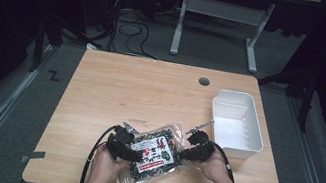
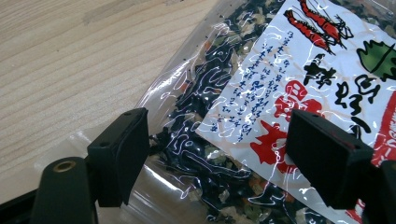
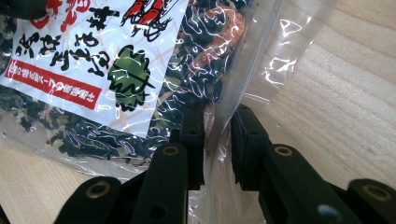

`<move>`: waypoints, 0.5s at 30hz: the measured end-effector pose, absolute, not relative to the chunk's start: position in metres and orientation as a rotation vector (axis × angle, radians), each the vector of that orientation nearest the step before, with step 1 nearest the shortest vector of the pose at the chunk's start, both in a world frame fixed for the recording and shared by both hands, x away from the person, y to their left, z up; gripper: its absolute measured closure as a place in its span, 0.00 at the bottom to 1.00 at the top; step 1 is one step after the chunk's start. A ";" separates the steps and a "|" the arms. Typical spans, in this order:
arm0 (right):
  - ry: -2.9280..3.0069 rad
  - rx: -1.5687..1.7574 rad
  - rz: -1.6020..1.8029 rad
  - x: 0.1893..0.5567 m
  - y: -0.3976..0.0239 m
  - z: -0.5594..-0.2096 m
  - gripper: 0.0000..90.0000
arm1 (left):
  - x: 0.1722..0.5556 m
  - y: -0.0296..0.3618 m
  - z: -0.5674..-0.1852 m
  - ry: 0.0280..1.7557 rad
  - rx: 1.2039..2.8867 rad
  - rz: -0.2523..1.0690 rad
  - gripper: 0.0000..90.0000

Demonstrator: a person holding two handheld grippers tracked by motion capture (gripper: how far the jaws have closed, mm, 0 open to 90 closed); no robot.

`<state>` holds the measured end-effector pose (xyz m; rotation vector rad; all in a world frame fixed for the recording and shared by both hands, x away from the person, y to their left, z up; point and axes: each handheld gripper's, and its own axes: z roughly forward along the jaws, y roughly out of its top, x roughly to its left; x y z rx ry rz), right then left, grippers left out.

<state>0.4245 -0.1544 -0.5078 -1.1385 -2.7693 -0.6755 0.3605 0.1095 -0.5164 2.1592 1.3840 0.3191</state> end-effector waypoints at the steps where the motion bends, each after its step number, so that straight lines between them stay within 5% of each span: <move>1: -2.761 -1.149 -0.674 0.425 -0.154 -0.508 0.88 | 0.361 0.110 -0.516 1.384 2.159 0.319 0.25; 15: -2.740 -1.126 -0.734 0.426 -0.160 -0.505 0.92 | 0.360 0.112 -0.517 1.346 2.158 0.306 0.26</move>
